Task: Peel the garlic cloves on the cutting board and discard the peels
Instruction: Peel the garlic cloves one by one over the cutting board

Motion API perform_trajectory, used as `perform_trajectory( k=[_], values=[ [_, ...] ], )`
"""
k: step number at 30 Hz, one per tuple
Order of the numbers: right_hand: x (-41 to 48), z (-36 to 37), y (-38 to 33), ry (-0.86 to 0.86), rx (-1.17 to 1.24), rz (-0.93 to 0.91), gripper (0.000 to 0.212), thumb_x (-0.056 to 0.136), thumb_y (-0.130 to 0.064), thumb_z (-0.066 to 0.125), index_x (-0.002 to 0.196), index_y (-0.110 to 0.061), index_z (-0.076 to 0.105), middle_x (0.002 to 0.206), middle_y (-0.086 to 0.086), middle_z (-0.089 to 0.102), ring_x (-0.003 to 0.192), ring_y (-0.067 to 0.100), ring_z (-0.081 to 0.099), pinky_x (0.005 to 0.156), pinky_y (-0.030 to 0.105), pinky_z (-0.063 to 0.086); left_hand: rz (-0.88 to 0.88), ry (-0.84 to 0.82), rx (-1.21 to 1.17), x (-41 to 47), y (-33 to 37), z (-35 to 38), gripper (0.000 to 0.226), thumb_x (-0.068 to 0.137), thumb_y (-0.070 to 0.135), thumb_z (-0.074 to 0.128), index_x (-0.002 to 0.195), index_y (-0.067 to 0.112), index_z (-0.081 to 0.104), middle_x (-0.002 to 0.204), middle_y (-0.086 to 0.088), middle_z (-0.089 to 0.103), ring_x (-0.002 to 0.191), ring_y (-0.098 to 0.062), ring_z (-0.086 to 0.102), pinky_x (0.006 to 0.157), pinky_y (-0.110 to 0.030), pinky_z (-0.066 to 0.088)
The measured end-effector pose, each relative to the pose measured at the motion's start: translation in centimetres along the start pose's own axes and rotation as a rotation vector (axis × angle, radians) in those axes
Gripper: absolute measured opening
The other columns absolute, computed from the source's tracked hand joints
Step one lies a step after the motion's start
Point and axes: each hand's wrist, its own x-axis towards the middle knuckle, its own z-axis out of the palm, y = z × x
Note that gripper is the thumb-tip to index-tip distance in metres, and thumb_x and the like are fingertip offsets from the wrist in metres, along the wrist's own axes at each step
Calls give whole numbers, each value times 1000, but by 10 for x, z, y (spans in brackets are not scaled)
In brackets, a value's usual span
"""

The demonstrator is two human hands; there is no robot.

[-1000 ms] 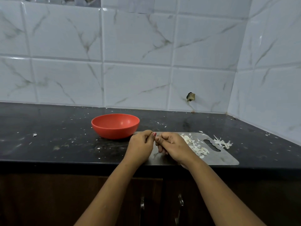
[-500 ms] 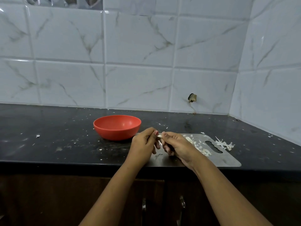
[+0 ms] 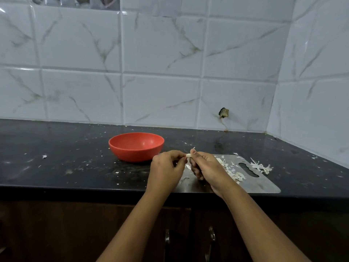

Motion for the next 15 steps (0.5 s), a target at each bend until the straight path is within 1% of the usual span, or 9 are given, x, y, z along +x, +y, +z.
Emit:
perform_trajectory(
  k=[2,3,7,11,13,15],
  values=[
    [0,1,0,27,-21,-13,44,102,-38,41,64,-16,43,50,-4,39,45,7,33,44,15,29,37,25,85,-2,1,3,9,85,15,67,85,15,76,73,7,72,65,-7,65,68,-31,55],
    [-1,2,0,35,-33,-19,44,102,-37,42,64,-15,44,50,-3,39,45,7,34,44,15,30,32,28,102,-2,0,3,10,85,16,67,83,15,76,72,7,71,65,-8,64,68,-32,54],
    [-2,4,0,47,-70,-50,43,101,-35,45,64,-16,47,50,-6,42,45,5,37,45,14,33,15,25,148,-2,2,3,11,84,17,65,79,15,75,67,8,68,61,-7,60,63,-29,51],
    [-1,4,2,47,-171,-70,46,101,-37,45,58,-21,44,49,-4,42,47,9,37,49,20,33,50,11,217,-3,3,3,14,83,17,63,72,15,71,62,5,64,57,-9,57,60,-26,47],
    [-1,5,2,59,-158,-68,46,101,-37,45,58,-21,46,49,-3,43,48,9,38,50,21,34,45,0,201,-2,2,2,13,82,17,64,70,15,70,61,5,64,58,-10,57,59,-24,45],
    [-1,5,2,80,-135,-78,45,101,-36,45,61,-17,50,49,-3,47,47,8,41,50,19,36,42,-23,139,0,0,2,14,80,15,65,66,16,69,59,5,64,57,-10,56,58,-20,42]
  ],
)
